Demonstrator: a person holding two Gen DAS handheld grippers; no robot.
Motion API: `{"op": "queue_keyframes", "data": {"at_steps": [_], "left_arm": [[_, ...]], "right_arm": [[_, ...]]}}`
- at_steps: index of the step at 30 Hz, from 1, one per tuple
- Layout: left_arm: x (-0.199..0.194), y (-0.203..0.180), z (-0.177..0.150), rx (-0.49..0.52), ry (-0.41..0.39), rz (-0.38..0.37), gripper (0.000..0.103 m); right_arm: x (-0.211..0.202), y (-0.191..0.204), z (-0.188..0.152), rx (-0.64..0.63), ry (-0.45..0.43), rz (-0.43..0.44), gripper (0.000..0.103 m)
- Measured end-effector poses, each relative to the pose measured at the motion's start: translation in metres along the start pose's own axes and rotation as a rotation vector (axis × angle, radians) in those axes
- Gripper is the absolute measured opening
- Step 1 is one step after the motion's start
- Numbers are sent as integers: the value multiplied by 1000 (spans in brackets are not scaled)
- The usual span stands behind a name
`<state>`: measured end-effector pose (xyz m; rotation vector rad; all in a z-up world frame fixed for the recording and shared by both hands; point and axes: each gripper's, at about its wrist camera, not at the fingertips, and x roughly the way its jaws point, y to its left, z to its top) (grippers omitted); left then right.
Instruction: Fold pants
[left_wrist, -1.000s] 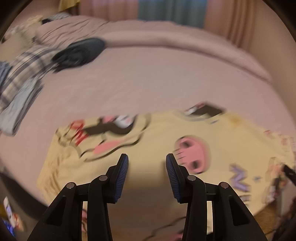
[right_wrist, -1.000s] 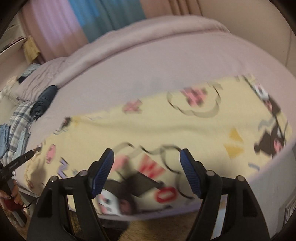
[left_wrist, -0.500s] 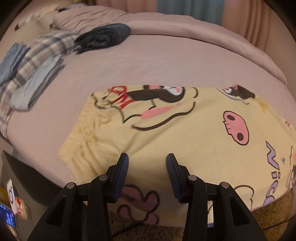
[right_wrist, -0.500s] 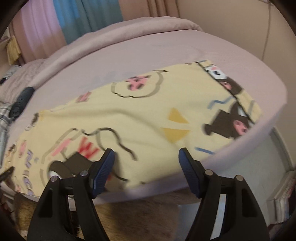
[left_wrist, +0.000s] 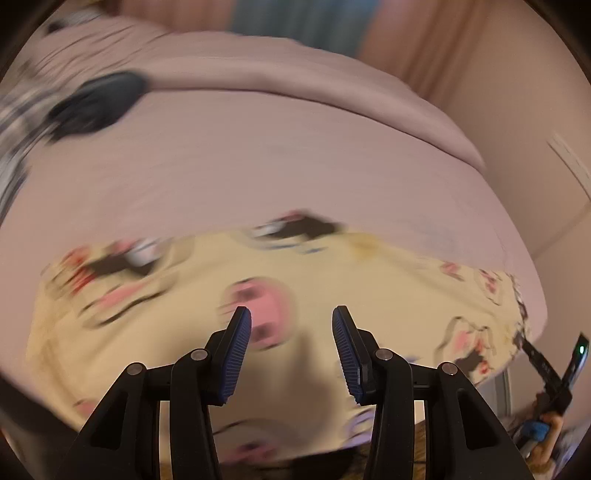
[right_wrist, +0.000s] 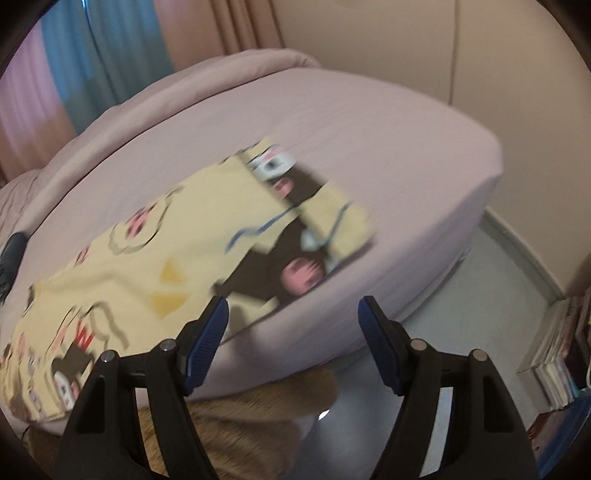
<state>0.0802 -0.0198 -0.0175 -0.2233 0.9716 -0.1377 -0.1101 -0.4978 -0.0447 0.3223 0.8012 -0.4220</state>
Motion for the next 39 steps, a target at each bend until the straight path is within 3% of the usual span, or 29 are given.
{"op": "queue_keyframes", "data": {"at_steps": [6,10,15,24,31,34,36,37,38,39], "left_arm": [[42,-93,16,146,78,-110,45],[65,-125,12,188,121,-127,45],[96,-129,-13,190,206,-77,45],[94,-133,-33,203,166,-21,45],[91,-117,-27,142,182,-49,45],[86,-115,-25,128,178,-61,45],[85,-114,-23,121,182,-60,45],[82,-113,-22,100,183,-65,45],[79,-113,-20,77,183,-93,45],[75,-112,-17,60,181,-136,45]], "right_arm": [[8,-5,19,-25,-37,-45,73],[19,-9,32,-34,-48,-42,73],[28,-21,35,-12,-39,1,73],[38,-21,31,-22,-38,96,75],[40,-19,30,-3,-56,144,73],[36,-16,31,-3,-71,136,57],[37,-13,34,-3,-70,147,33],[38,-12,34,-1,-68,159,28],[39,-10,37,1,-65,171,20],[36,-5,39,-5,-68,167,19]]}}
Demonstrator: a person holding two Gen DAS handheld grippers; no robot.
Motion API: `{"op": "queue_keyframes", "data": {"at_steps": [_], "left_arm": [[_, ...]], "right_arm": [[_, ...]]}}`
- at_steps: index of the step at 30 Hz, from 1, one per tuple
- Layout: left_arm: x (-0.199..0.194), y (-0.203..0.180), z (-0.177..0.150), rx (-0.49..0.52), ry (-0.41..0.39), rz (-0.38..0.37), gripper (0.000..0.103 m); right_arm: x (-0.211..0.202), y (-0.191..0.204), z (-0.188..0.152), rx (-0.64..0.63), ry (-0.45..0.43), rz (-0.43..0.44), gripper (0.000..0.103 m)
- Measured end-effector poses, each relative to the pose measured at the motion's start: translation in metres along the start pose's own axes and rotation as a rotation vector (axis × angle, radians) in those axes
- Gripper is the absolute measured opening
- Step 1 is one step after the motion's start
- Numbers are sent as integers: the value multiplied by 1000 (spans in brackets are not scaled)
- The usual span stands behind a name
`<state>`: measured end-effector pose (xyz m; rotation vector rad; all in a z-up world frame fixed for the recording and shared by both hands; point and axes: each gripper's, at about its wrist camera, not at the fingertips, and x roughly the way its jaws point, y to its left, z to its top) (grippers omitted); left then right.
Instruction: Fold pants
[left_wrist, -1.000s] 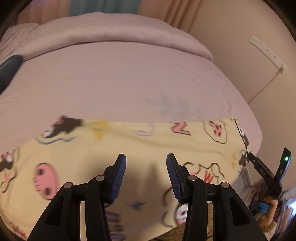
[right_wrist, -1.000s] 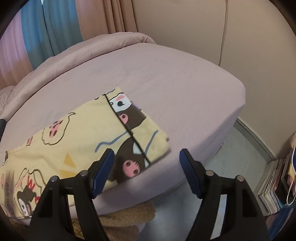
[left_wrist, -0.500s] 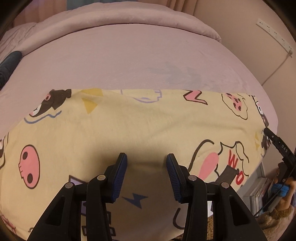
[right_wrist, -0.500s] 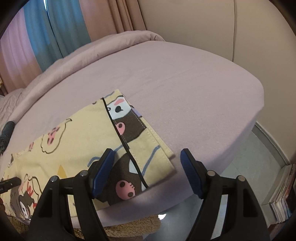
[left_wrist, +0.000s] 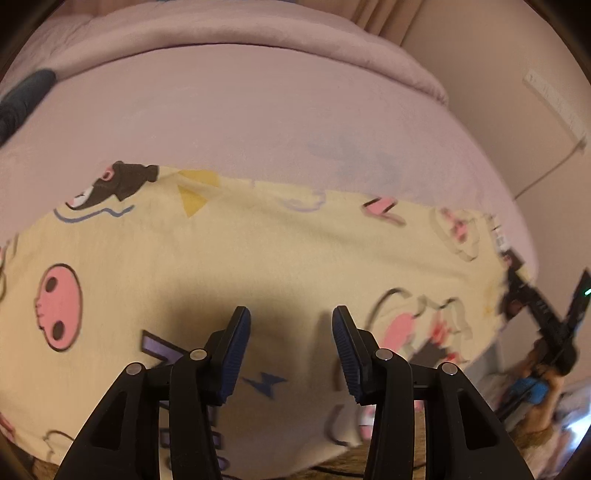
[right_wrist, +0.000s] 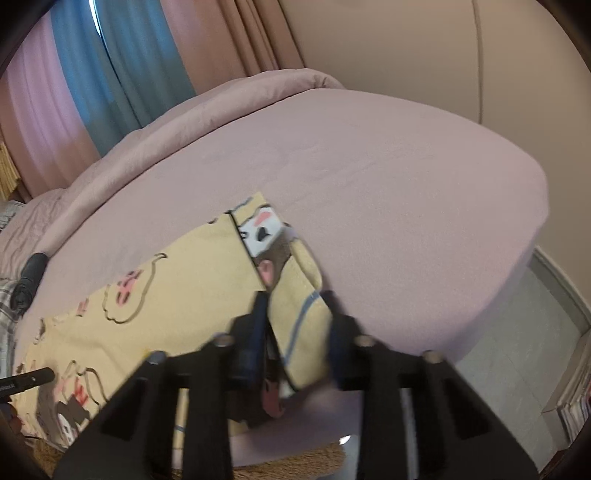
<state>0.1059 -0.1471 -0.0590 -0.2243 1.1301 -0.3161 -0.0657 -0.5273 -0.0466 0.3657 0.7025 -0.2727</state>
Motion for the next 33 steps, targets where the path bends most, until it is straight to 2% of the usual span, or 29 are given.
{"op": "queue_keyframes", "data": {"at_steps": [1,3,7,8,10,13,15,17,19,23,27,30,31,32,33], "left_arm": [[-2,0,1,-6,-2,-36,45],[-7,-2,4,-23,-6,-126,45],[-9,-5,9,-44,-18,-167,45],[-7,-4,8,-57,-19,-188,45],[-2,-1,7,-73,-1,-249,46],[14,8,4,-119,64,-328,46],[21,12,3,-144,83,-358,46],[19,16,0,-148,84,-366,46],[23,13,3,-153,85,-374,46],[23,3,11,-153,94,-443,47],[20,6,16,-157,105,-490,47],[24,9,20,-190,105,-505,46],[24,12,22,-202,91,-499,36],[24,12,22,-200,81,-483,5],[19,14,24,-191,75,-454,5]], "right_arm": [[-3,5,2,-10,-10,3,19],[-16,27,8,-59,-54,77,19],[-38,82,8,-191,-77,250,19],[-42,103,2,-246,-65,314,19],[-40,134,-13,-330,-21,390,19],[-27,171,-43,-446,74,468,18],[-12,191,-65,-525,145,464,18],[-1,201,-80,-546,176,444,19],[-1,204,-82,-538,165,435,19],[-12,202,-79,-509,147,451,18],[-38,204,-85,-564,84,470,18],[-46,209,-90,-586,84,502,18],[-46,212,-92,-589,86,507,18],[-46,215,-93,-592,87,504,18],[-45,217,-93,-595,87,498,18]]}}
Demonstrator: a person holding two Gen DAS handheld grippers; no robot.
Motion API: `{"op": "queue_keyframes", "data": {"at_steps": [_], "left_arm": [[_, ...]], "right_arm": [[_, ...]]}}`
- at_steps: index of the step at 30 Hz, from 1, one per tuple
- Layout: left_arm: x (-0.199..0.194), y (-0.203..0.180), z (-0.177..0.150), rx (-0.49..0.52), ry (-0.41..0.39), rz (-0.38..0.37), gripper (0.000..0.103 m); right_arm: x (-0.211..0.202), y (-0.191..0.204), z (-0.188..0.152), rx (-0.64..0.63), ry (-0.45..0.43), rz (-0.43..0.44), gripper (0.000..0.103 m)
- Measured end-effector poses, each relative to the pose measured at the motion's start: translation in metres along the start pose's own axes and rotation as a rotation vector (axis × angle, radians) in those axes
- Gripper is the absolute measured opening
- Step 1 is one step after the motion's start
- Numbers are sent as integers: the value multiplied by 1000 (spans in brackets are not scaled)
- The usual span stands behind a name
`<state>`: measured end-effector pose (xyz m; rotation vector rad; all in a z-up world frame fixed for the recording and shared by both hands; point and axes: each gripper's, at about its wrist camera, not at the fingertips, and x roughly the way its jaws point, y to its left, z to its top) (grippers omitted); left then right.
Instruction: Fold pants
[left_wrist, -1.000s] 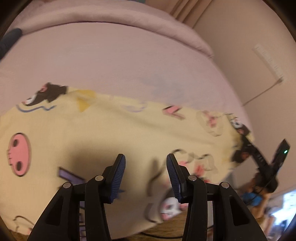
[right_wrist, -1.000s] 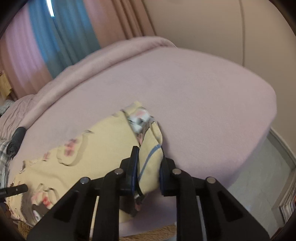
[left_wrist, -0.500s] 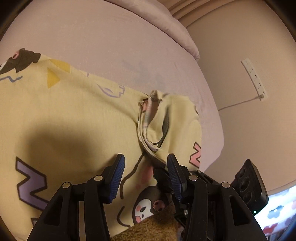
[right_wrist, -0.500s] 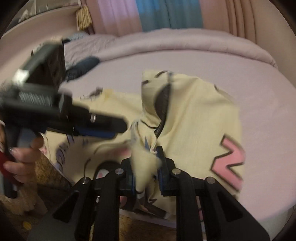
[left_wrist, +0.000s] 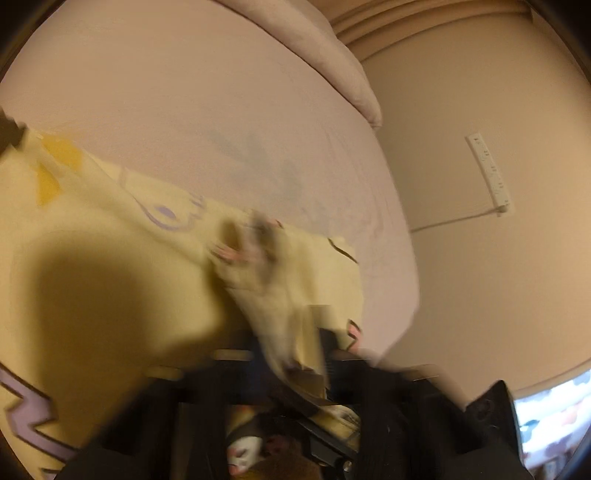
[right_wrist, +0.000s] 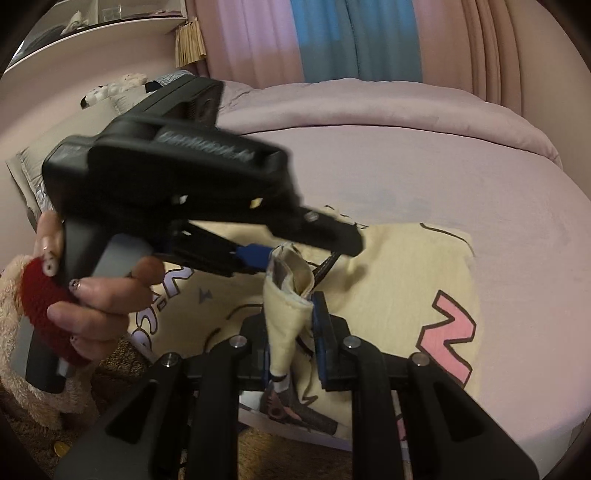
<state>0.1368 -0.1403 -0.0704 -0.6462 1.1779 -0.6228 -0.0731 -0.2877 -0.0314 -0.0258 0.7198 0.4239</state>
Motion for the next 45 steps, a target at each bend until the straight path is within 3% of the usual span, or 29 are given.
{"op": "queue_keyframes", "data": {"at_steps": [3,6,11,15,20,24,34,36,41,45], "left_arm": [[-19,-3,-1,35,-72,-3,5],[-49,-4,-6,88,-141,76,5],[-67,28,-9,84,-138,221,5],[-56,59,-10,49,-89,292,5],[-54,61,-11,45,-84,277,5],[-59,59,-14,29,-87,259,5],[-84,61,-20,41,-106,268,5],[-84,59,-20,45,-106,282,5],[-84,56,-17,38,-92,286,6],[-95,53,-16,43,-123,363,7]], "right_arm": [[-3,3,9,13,-19,26,18],[-2,17,20,-13,-49,61,18],[26,56,19,-45,-14,156,18],[55,73,12,-69,59,126,19],[60,78,13,-89,95,100,25],[55,72,15,-59,114,125,45],[36,79,6,-68,122,61,50],[36,76,7,-55,121,65,56],[34,74,4,-41,128,71,57],[30,76,5,-41,131,80,59]]}}
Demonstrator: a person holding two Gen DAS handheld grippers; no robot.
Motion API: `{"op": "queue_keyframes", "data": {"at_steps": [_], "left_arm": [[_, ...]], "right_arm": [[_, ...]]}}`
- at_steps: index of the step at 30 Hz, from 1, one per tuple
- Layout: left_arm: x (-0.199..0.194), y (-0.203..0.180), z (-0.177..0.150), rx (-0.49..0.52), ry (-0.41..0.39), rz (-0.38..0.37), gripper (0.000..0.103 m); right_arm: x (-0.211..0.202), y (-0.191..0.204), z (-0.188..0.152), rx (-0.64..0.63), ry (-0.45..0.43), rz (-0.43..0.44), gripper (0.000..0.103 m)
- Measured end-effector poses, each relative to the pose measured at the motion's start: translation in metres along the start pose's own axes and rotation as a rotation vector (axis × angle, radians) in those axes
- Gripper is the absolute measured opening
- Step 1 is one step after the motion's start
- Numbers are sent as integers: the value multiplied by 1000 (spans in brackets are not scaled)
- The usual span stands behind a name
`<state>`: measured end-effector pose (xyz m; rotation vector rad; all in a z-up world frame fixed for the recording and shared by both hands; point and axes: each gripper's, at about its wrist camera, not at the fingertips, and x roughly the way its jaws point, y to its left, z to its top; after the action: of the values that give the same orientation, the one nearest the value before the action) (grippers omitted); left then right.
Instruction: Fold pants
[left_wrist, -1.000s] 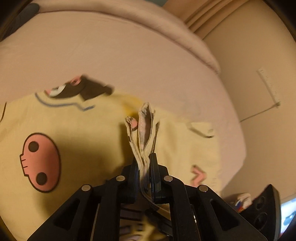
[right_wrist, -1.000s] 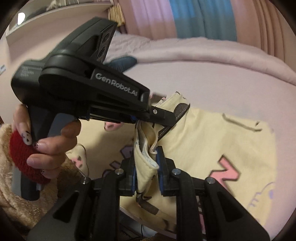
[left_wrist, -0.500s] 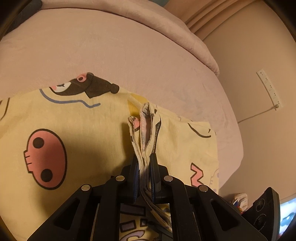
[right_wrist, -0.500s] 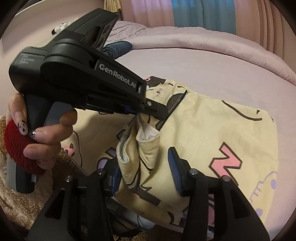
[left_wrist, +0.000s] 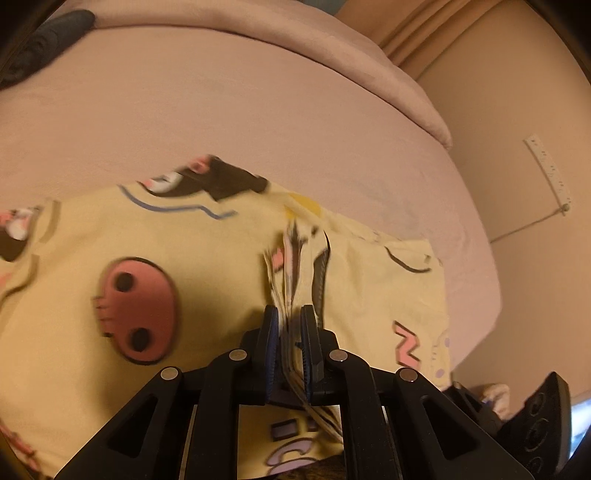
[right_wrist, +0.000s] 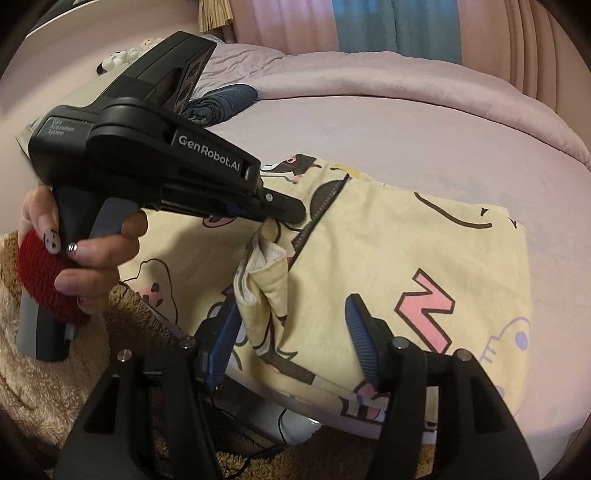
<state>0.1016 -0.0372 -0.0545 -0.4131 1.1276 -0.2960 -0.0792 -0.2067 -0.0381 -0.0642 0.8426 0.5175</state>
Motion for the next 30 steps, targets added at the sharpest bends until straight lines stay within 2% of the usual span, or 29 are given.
{"op": "queue_keyframes", "data": {"at_steps": [3,7,10,13,15,18,21,25,30], "left_arm": [[-16,2,0,-21,-42,19,7],[-30,-4,-6,4,-64,-34,7],[-31,-9,-13,16,-55,-76,7],[-20,-16,-23,41,-5,-101,7],[-7,-19,-35,61,52,-92,7],[5,-16,-51,78,106,-62,7],[7,-12,-64,110,75,-12,7],[2,-5,-73,90,77,-33,7],[-3,-5,-85,118,72,-18,7]], "right_arm": [[-2,-3,0,9,-8,13,60],[-9,-13,-1,53,-19,17,62],[-16,-18,-2,76,-26,0,66],[-11,-21,1,77,-27,-35,68],[-2,-28,-1,109,-4,-59,68],[9,-36,-4,159,24,-45,67],[13,-34,-11,142,35,-61,66],[15,-27,-17,113,51,-100,67],[13,-26,-21,115,62,-110,67]]}}
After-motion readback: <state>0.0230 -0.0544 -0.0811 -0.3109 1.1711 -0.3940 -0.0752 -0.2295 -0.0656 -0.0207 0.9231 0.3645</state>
